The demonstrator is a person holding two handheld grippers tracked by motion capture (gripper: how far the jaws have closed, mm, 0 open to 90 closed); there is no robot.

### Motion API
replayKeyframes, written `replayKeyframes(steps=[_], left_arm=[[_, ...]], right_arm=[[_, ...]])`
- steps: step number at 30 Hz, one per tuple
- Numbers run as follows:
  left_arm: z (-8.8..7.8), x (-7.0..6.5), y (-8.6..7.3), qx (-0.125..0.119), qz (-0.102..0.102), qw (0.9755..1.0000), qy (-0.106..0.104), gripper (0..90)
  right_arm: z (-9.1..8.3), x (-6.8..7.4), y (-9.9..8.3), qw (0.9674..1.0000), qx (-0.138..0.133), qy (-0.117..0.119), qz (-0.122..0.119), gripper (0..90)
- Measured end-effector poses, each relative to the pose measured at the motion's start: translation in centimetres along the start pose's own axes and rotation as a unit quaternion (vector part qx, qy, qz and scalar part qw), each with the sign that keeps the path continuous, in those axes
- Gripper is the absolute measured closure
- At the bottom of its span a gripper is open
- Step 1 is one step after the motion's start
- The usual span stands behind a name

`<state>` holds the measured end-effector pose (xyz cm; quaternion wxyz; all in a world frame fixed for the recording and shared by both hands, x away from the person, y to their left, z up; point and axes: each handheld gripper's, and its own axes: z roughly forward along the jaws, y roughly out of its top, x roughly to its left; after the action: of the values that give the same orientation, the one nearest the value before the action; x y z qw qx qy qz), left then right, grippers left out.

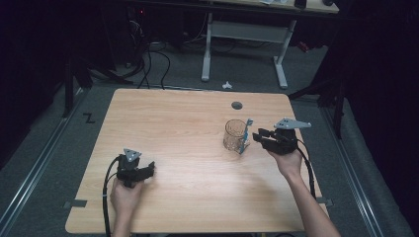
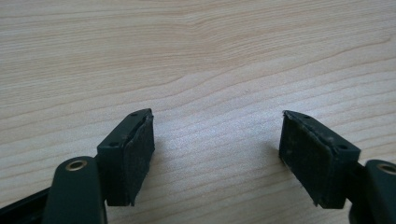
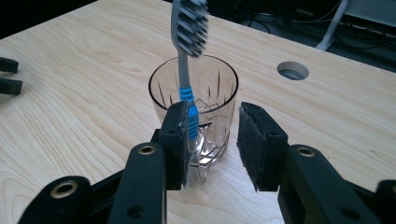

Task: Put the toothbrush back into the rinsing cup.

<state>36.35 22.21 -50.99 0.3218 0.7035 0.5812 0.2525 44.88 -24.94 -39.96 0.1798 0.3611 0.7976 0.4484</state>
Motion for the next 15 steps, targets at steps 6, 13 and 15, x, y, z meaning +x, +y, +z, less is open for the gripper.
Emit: replayKeyframes(steps=[6,13,15], left_arm=[[0.0,0.0,0.0,0.0,0.0,1.0,0.001,27.1],[0.0,0.0,0.0,0.001,0.001,1.0,0.001,27.1],[0.0,0.0,0.0,0.001,0.001,1.0,0.001,27.1]], right_arm=[[-0.3,-0.1,-0.3,1.0,-0.003,0.0,0.004,64.2],[-1.0,-0.4,-0.6,0.9999,-0.008,0.0,0.012,65.4],[-1.2,-0.4,-0.6,0.9999,-0.011,0.0,0.011,65.5]])
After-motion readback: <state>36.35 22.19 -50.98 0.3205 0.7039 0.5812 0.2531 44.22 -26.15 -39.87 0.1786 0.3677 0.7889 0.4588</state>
